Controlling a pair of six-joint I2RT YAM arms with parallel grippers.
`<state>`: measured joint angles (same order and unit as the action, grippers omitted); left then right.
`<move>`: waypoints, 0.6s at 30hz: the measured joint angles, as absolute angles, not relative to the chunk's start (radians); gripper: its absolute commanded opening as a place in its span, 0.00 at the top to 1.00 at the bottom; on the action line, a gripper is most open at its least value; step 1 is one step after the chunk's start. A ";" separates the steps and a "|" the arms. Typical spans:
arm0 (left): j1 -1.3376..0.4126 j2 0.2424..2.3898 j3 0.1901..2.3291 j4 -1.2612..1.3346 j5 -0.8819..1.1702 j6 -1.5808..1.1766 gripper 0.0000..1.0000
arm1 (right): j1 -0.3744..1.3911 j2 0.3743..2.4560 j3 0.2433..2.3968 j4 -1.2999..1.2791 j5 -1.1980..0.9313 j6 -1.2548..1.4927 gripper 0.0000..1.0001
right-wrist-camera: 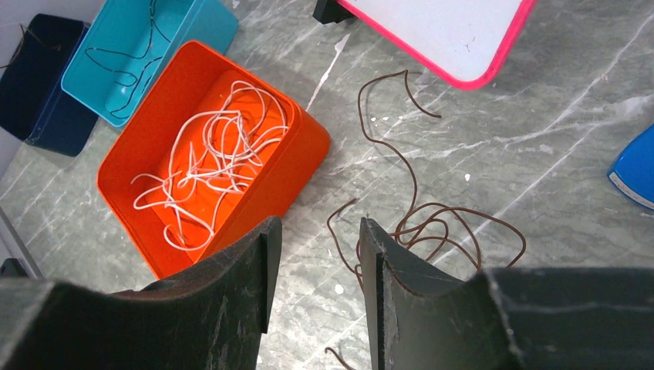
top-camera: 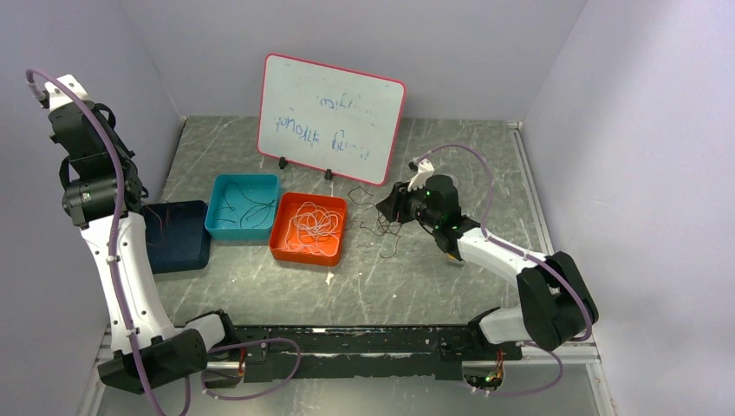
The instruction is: Untangle the cables
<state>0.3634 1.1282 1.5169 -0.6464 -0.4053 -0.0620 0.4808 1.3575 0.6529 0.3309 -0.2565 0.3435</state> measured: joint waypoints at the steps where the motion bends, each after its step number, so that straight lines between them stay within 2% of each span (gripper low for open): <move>1: 0.363 1.129 1.516 -0.647 -0.404 -0.059 0.93 | 0.481 1.357 0.653 0.331 -0.257 0.344 0.54; 18: 0.364 1.229 1.354 -0.598 -0.310 -0.035 0.93 | 0.509 1.366 0.657 0.331 -0.258 0.344 0.54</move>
